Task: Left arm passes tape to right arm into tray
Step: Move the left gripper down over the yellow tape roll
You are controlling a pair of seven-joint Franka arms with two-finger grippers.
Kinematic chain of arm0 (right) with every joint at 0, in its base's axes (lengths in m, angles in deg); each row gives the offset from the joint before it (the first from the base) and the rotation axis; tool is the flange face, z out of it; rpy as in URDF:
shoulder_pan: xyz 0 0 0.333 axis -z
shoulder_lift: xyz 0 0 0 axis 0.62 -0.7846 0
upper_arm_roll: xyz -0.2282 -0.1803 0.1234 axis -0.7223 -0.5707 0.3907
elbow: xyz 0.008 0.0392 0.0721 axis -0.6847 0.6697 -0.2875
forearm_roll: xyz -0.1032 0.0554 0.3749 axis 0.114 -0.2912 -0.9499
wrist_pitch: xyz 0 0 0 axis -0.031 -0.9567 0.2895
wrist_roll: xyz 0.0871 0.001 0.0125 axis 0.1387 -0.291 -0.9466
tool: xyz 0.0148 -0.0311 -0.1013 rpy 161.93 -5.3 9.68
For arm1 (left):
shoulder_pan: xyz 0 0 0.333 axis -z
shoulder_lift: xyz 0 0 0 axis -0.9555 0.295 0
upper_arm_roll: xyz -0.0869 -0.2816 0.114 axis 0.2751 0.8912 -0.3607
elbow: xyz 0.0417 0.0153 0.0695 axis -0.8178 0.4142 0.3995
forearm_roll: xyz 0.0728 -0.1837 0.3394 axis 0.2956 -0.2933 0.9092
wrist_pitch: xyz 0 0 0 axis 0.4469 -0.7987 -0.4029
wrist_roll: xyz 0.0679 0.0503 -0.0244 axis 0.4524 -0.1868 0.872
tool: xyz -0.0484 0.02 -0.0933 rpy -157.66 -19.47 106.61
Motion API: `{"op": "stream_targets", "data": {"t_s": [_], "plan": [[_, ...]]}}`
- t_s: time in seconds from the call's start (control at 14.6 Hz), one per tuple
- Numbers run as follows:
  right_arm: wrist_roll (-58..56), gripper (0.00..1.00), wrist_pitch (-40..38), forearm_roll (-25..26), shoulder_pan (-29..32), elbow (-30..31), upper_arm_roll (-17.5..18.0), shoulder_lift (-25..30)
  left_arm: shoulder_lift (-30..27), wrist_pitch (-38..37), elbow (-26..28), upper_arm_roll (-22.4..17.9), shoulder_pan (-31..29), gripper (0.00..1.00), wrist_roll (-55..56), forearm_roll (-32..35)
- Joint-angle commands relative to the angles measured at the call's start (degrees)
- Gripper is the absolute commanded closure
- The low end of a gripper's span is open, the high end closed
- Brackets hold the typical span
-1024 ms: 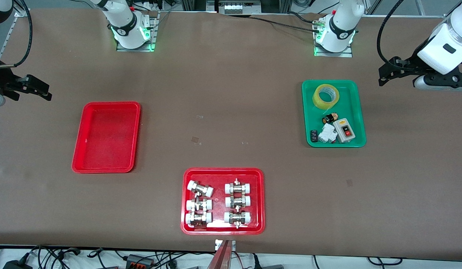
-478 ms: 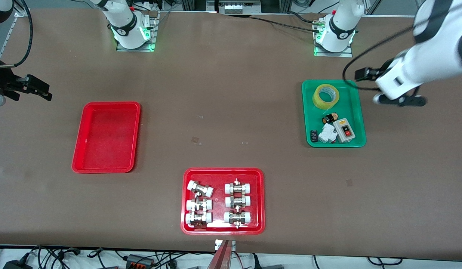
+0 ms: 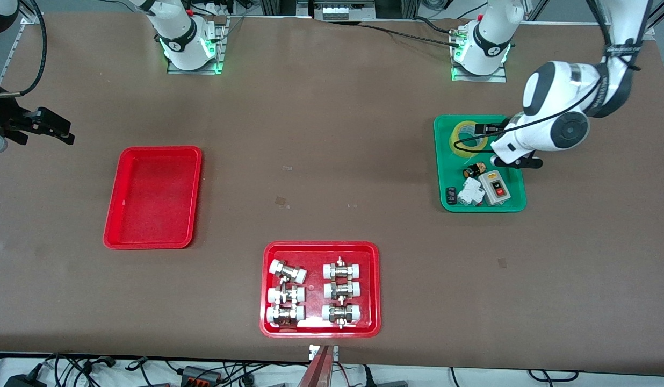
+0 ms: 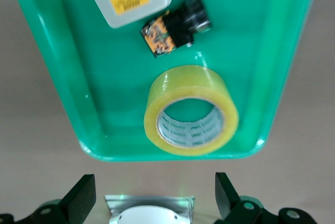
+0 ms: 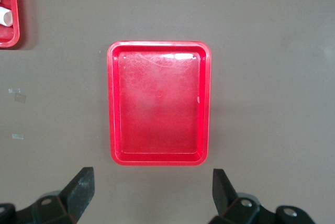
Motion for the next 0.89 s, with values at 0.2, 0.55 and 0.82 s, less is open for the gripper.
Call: {"op": "stream_targets", "data": {"t_s": [0.2, 0.55, 0.82], "plan": [[0.7, 0.0, -0.7, -0.1, -0.2, -0.1, 0.0, 0.5, 10.0, 10.4, 4.3, 0.2, -10.7, 0.0, -11.0, -2.0], [0.7, 0.0, -0.7, -0.1, -0.1, -0.1, 0.0, 0.3, 10.6, 9.7, 4.2, 1.6, -10.2, 0.0, -8.9, -4.9], [0.7, 0.0, -0.7, -0.1, -0.1, -0.2, -0.1, 0.3, 8.6, 5.9, 2.8, 8.2, -10.2, 0.0, 1.9, -4.9]]}}
